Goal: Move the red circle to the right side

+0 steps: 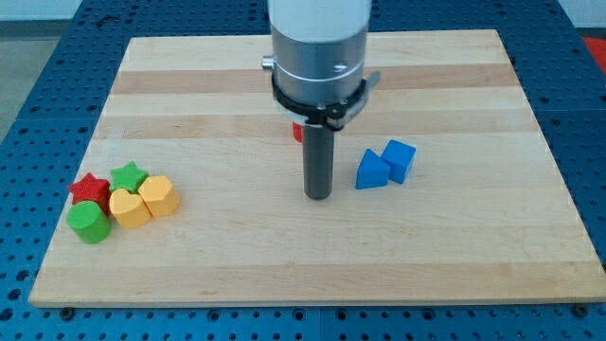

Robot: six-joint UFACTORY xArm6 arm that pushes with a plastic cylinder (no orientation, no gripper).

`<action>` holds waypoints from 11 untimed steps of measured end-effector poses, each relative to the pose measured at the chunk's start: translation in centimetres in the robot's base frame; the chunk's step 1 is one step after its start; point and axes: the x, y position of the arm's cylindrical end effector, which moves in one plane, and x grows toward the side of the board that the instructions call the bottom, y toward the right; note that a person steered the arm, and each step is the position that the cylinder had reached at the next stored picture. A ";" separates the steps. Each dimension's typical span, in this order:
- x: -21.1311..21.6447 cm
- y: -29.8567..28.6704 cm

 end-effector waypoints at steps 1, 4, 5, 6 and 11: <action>-2.9 0.0; -7.6 -1.7; -7.9 -2.8; -9.2 -3.1; -15.5 5.6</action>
